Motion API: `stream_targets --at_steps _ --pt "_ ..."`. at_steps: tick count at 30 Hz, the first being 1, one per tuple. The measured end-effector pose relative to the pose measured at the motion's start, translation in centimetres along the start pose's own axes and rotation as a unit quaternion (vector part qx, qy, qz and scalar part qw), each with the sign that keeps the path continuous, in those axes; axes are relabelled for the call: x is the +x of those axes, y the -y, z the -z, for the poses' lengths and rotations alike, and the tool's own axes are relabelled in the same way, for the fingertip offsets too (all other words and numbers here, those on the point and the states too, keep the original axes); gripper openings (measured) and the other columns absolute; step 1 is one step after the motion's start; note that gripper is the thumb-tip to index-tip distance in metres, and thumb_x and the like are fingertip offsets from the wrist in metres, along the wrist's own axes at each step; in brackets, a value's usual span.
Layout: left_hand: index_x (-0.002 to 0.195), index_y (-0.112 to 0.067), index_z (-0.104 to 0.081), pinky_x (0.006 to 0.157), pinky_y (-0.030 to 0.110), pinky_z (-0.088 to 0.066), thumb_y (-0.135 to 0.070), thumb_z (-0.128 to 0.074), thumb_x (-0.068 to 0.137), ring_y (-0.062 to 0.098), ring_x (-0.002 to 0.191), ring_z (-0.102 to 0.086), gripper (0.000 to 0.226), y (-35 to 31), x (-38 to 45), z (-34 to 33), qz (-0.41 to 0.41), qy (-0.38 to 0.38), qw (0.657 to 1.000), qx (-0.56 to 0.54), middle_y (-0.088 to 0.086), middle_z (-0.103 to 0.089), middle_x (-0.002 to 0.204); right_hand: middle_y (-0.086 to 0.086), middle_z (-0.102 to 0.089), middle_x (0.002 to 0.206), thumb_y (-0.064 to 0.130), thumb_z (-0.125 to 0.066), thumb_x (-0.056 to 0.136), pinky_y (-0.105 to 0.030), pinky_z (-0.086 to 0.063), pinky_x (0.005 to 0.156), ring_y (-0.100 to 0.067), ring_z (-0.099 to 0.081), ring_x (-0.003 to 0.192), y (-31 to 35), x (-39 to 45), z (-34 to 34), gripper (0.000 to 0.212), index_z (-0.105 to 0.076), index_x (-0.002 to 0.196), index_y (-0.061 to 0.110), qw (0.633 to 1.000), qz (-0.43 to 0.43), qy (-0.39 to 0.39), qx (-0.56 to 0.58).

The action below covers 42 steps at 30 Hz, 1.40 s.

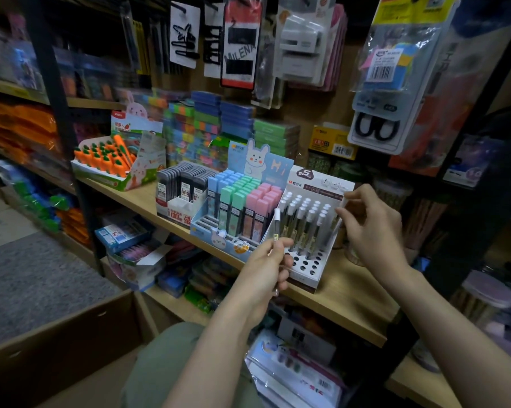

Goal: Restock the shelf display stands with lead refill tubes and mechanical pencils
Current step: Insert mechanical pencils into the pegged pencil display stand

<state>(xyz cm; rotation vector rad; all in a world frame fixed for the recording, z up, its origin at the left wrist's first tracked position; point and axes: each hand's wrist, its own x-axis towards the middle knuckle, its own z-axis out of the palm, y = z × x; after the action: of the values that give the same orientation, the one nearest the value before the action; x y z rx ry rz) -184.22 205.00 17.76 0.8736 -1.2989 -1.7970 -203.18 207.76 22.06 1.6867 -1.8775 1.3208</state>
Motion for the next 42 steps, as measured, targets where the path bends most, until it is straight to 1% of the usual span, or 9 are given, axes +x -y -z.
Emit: stream_targets --at_steps 7,12,15,20,25,29,35,38,42 --pt "0.111 -0.021 -0.059 0.056 0.022 -0.034 -0.018 -0.038 0.104 0.008 0.057 -0.041 0.022 0.3 -0.1 -0.1 0.011 -0.002 0.999 -0.038 -0.004 -0.065 0.074 0.012 -0.059 0.085 0.018 -0.070 0.087 -0.021 -0.044 0.069 -0.010 -0.060 0.079 -0.5 0.1 -0.5 0.023 -0.054 0.101 0.026 0.999 -0.036 0.010 -0.022" --pt "0.110 -0.026 -0.057 0.058 0.021 -0.037 -0.017 -0.042 0.103 0.007 0.061 -0.045 0.019 0.5 -0.4 -0.1 -0.008 0.001 1.000 0.003 -0.009 -0.069 0.078 0.010 -0.061 0.080 0.020 -0.073 0.085 -0.026 -0.047 0.070 -0.013 -0.061 0.077 -0.1 1.0 -0.4 0.019 -0.057 0.095 0.025 0.997 -0.059 0.009 -0.045" --pt "0.112 -0.022 -0.061 0.060 0.020 -0.043 -0.016 -0.045 0.102 0.007 0.067 -0.050 0.020 0.6 -0.6 -0.1 -0.023 -0.002 1.000 -0.002 -0.004 -0.067 0.086 0.004 -0.064 0.084 0.024 -0.074 0.084 -0.027 -0.047 0.072 -0.016 -0.061 0.080 0.1 1.6 -0.4 0.012 -0.063 0.088 0.022 0.994 -0.074 0.018 -0.075" --pt "0.108 -0.024 -0.061 0.062 0.019 -0.047 -0.011 -0.049 0.100 0.007 0.070 -0.053 0.019 0.8 -0.5 0.3 -0.035 -0.015 0.999 -0.030 -0.003 -0.068 0.085 0.000 -0.069 0.094 0.025 -0.070 0.088 -0.034 -0.050 0.083 -0.019 -0.062 0.091 0.0 1.6 -0.3 0.010 -0.071 0.095 0.018 0.992 -0.081 0.020 -0.089" --pt "0.098 -0.028 -0.058 0.062 0.019 -0.048 -0.010 -0.051 0.099 0.003 0.067 -0.057 0.019 0.8 -0.3 0.0 -0.049 -0.020 0.998 -0.024 -0.008 -0.073 0.079 0.000 -0.069 0.098 0.023 -0.069 0.088 -0.027 -0.043 0.079 -0.016 -0.058 0.091 0.1 1.7 -0.5 0.011 -0.072 0.096 0.017 0.992 -0.091 0.016 -0.090" --pt "0.107 -0.021 -0.063 0.060 0.015 -0.048 -0.013 -0.049 0.100 0.001 0.066 -0.057 0.017 0.7 -0.3 -0.1 -0.053 -0.019 0.998 -0.015 -0.011 -0.073 0.081 0.001 -0.069 0.099 0.026 -0.069 0.088 -0.027 -0.041 0.078 -0.014 -0.055 0.092 0.1 1.9 -0.4 0.011 -0.072 0.097 0.020 0.990 -0.104 0.020 -0.096" --pt "0.111 -0.021 -0.066 0.065 0.020 -0.047 -0.016 -0.046 0.102 0.004 0.067 -0.053 0.023 0.7 -0.5 -0.2 -0.048 -0.024 0.999 -0.011 -0.010 -0.063 0.079 0.003 -0.070 0.096 0.027 -0.071 0.087 -0.029 -0.045 0.078 -0.015 -0.058 0.093 0.3 2.2 -0.1 0.007 -0.072 0.093 0.024 0.988 -0.114 0.031 -0.100" --pt "0.113 -0.019 -0.066 0.066 0.020 -0.048 -0.016 -0.046 0.102 0.005 0.069 -0.053 0.023 0.8 -0.5 -0.1 -0.044 -0.027 0.999 -0.016 -0.007 -0.062 0.082 0.004 -0.071 0.096 0.028 -0.071 0.087 -0.026 -0.041 0.076 -0.010 -0.052 0.089 0.4 2.3 0.1 0.008 -0.073 0.093 0.024 0.988 -0.110 0.036 -0.106" --pt "0.107 -0.022 -0.066 0.066 0.021 -0.048 -0.015 -0.047 0.102 0.006 0.069 -0.053 0.021 0.9 -0.4 -0.1 -0.043 -0.030 0.998 -0.021 -0.005 -0.063 0.084 0.002 -0.072 0.095 0.028 -0.070 0.088 -0.026 -0.042 0.070 -0.012 -0.055 0.085 0.9 2.0 -0.1 0.011 -0.073 0.098 0.023 0.981 -0.114 0.063 -0.146"
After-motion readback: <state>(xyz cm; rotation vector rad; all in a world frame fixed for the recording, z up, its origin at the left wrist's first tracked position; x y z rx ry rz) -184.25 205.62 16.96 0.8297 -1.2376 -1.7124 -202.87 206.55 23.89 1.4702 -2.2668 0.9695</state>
